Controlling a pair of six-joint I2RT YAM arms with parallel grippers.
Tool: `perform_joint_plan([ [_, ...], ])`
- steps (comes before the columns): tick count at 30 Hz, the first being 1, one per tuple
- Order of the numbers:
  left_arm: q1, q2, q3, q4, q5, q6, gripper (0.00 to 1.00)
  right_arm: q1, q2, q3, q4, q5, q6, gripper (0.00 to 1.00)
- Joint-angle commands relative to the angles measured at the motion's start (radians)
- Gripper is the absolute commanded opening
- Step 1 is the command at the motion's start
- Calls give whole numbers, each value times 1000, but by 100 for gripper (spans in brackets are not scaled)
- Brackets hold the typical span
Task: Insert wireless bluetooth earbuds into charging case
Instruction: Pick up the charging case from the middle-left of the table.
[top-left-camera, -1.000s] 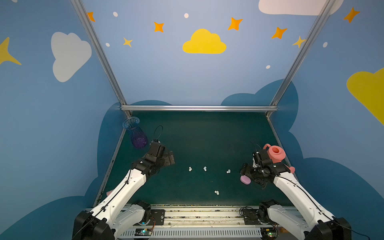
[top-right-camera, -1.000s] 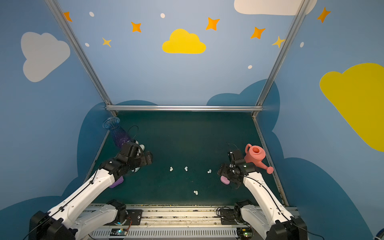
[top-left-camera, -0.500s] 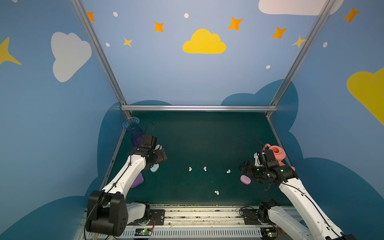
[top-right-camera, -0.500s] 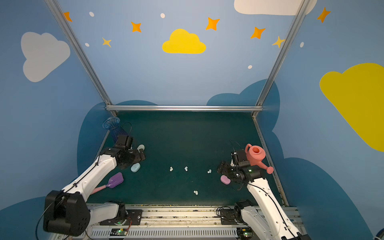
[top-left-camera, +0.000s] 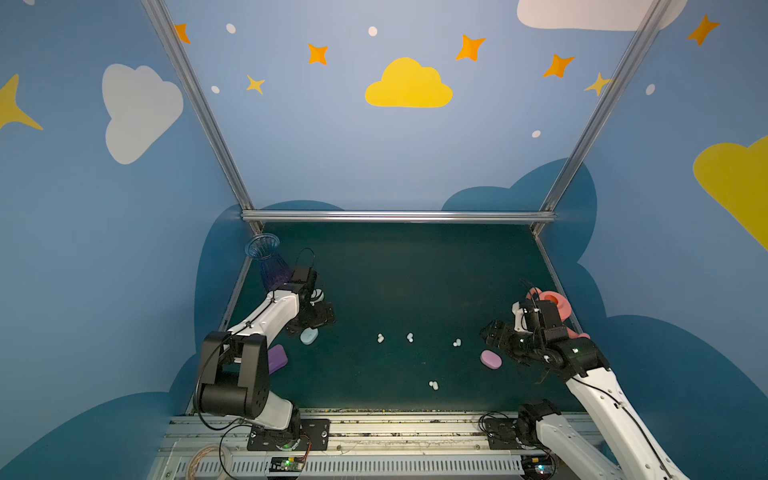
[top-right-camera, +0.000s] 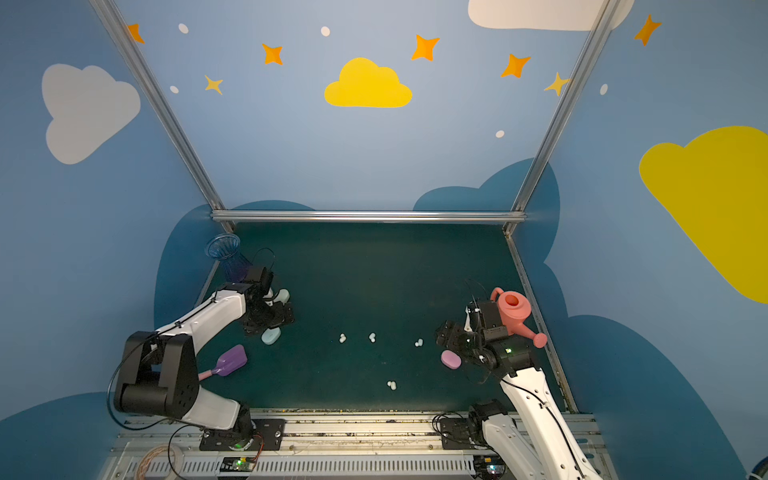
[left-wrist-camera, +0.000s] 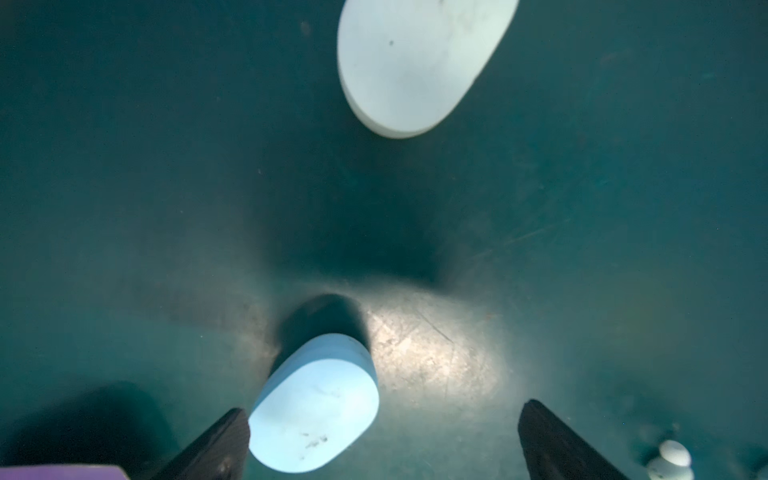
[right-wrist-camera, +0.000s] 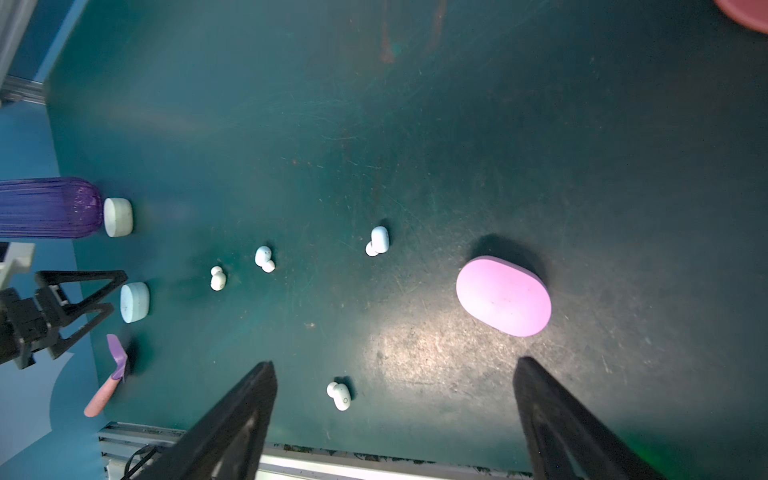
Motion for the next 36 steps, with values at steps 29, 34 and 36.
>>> perform_joint_plan([
  [29, -54, 77, -42, 11, 71, -83, 96, -4, -74, 19, -39, 10, 16, 89],
  [34, -94, 49, -79, 48, -32, -165, 90, -3, -82, 15, -42, 12, 23, 89],
  [36, -106, 51, -82, 53, -56, -182, 88, -5, -83, 14, -41, 12, 25, 89],
])
